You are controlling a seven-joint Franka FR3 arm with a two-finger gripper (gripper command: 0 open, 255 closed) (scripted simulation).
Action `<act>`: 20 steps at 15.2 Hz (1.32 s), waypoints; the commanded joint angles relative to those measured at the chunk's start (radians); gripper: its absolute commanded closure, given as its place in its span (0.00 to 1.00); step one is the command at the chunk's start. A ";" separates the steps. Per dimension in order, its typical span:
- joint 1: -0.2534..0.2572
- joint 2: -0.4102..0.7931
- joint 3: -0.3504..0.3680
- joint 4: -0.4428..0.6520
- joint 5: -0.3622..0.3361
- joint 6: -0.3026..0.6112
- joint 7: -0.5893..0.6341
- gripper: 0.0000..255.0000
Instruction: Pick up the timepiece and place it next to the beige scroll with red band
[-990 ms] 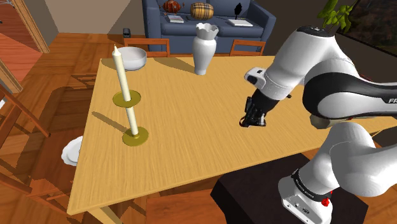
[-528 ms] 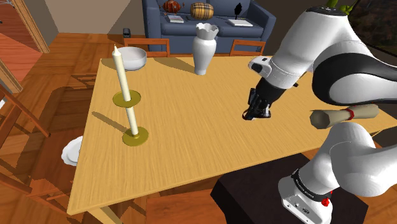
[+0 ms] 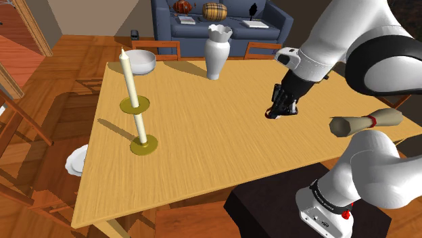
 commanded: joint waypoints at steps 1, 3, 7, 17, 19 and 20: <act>-0.020 -0.048 -0.041 -0.024 -0.028 -0.024 -0.044 1.00; -0.046 -0.086 -0.088 -0.040 -0.061 -0.043 -0.092 1.00; -0.102 -0.142 -0.186 -0.057 -0.135 -0.076 -0.192 1.00; -0.230 -0.165 -0.445 -0.011 -0.328 -0.114 -0.449 1.00; -0.246 -0.151 -0.497 0.013 -0.363 -0.114 -0.499 1.00; -0.253 -0.142 -0.524 0.027 -0.380 -0.114 -0.524 1.00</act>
